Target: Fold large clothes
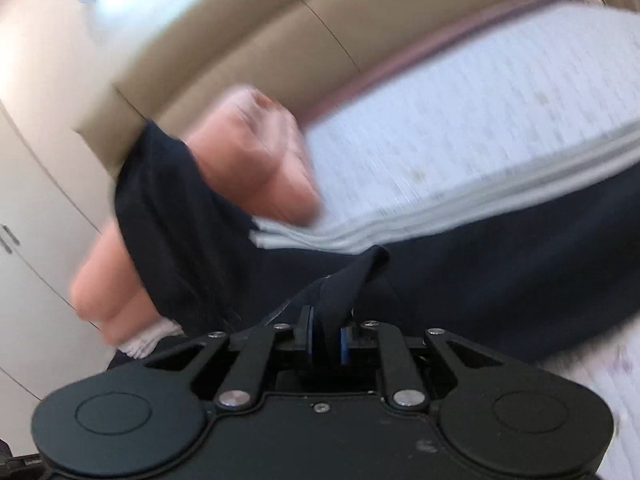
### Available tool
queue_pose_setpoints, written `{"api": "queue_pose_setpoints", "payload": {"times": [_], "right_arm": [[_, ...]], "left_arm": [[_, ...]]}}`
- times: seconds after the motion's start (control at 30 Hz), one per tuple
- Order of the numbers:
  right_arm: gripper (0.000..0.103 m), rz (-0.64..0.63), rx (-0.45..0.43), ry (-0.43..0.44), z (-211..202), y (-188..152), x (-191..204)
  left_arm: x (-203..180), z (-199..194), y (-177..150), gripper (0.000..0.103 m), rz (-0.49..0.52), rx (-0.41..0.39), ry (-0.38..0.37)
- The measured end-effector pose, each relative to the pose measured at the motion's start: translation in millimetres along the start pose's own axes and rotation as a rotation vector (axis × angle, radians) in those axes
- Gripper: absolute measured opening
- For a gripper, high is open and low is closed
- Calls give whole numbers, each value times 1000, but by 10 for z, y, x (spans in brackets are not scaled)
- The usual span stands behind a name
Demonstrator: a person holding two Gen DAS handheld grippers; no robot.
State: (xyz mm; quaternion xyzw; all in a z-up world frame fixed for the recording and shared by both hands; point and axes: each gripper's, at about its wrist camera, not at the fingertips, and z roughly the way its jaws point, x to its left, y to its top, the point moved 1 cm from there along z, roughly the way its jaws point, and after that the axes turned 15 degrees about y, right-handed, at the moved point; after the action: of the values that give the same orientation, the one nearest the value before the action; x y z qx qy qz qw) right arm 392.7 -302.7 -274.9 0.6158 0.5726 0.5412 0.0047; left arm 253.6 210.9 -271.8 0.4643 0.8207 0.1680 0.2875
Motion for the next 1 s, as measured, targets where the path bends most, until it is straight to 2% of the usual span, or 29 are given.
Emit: {"api": "queue_pose_setpoints", "payload": {"times": [0.03, 0.1, 0.13, 0.17, 0.2, 0.27, 0.4, 0.47, 0.57, 0.77, 0.8, 0.83, 0.93, 1.0], "right_arm": [[18, -4, 51, -44, 69, 13, -20], [33, 28, 181, -116, 225, -8, -123], [47, 46, 224, -147, 265, -34, -176], [58, 56, 243, -157, 264, -64, -220], [61, 68, 242, -130, 223, -78, -250], [81, 111, 213, -99, 67, -76, -289], [82, 218, 171, -76, -266, 60, -478], [82, 294, 146, -62, -449, 128, -660], [82, 385, 92, -101, -768, 202, -974], [82, 546, -58, -170, -1313, 353, -1805], [80, 554, -79, -181, -1378, 377, -1945], [73, 555, -101, -171, -1418, 396, -2074], [70, 585, -179, -102, -1458, 433, -2358], [55, 559, -215, -110, -1443, 477, -2439]], "left_arm": [[30, 43, -20, 17, -10, 26, 10], [104, 153, -50, 19, -41, 82, 44], [152, 186, -52, 21, -85, 112, 32], [196, 189, -48, 24, -128, 131, 17], [222, 179, -40, 30, -152, 145, 13], [196, 123, -14, 40, -127, 149, 41], [2, -48, 42, 67, -8, 144, 153], [-96, -100, 63, 69, -5, 169, 161], [-274, -188, 93, 70, -22, 205, 142], [-761, -268, 169, 73, -30, 199, 140], [-831, -267, 156, 73, -34, 198, 139], [-914, -262, 139, 73, -37, 197, 138], [-1158, -252, 44, 73, -47, 212, 145], [-1290, -259, -38, 73, -54, 229, 146]]}}
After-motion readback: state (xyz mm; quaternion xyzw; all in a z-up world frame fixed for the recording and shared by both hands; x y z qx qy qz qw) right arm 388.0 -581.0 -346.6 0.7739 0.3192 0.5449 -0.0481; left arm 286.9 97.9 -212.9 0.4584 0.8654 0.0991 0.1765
